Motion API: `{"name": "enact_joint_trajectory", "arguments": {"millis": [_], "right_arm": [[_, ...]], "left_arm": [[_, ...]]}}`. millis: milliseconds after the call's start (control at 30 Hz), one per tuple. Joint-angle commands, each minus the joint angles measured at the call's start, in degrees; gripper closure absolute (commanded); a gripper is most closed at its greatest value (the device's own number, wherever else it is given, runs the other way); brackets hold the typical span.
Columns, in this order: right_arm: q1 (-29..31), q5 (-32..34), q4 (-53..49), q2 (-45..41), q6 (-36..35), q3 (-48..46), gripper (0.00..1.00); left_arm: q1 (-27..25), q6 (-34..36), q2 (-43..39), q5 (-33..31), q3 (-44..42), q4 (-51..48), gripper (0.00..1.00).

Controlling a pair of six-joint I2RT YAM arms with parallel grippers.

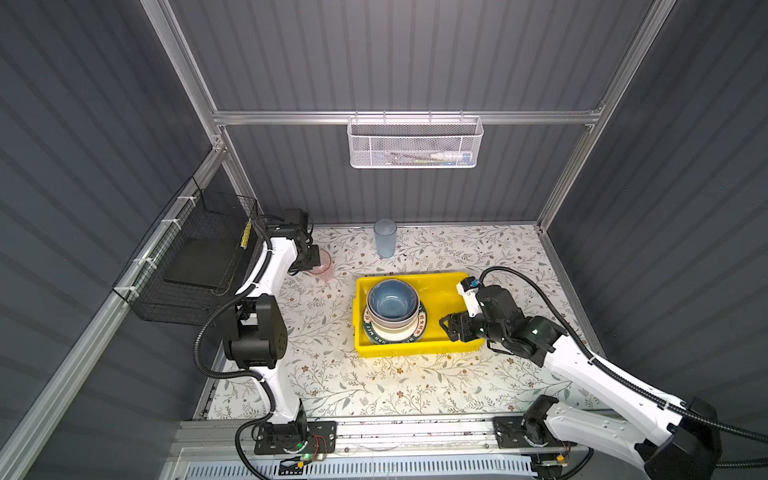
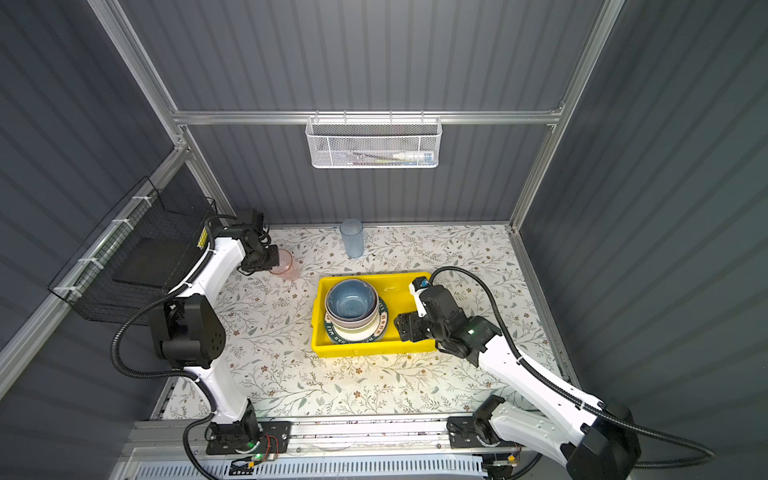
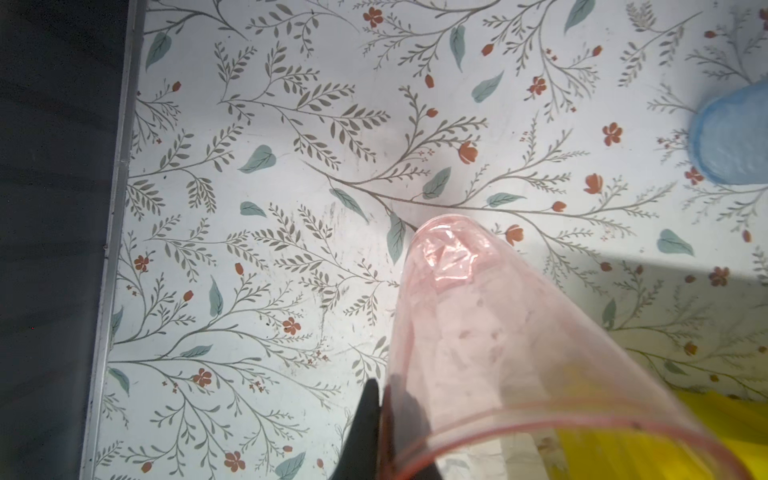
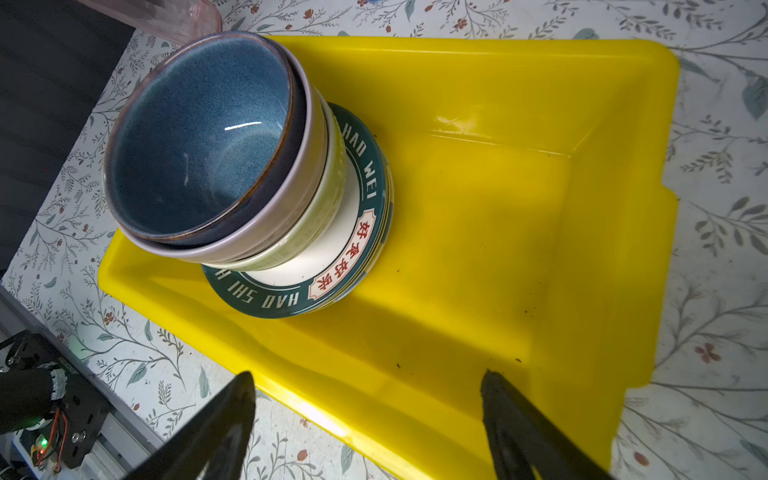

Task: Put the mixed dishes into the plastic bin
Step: 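Grasp the pink plastic cup with the left gripper and lift it, then carry the pink cup toward the bin with the left gripper while the right approaches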

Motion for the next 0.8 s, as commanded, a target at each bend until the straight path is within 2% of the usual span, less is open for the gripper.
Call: {"name": "enact_joint_trajectory", "arguments": {"millis": [0,233,533,767], "right_arm": [[-0.24,1.97,-1.27,-1.53,0.91,-0.43,0.16],[-0.24,-0.52,-0.63,-3.67,0.52,0.7,0.22],[-0.14,-1.59,-0.91,-2.54,-0.14,9.85,0.3],[0.29,-2.32,0.83,1.17,-0.37,18.36,0.35]], "left_arm": [[0.31,1.83,-2.72,5.18,2.99,-2.73,1.0],[-0.08,0.13,-5.01,13.48,4.92,-4.99,1.0],[-10.99,-3.24,-12.21,8.07,5.88,-5.08,1.0],[-14.4,-8.62,-19.52,8.64,3.04,-2.31,1.0]]}}
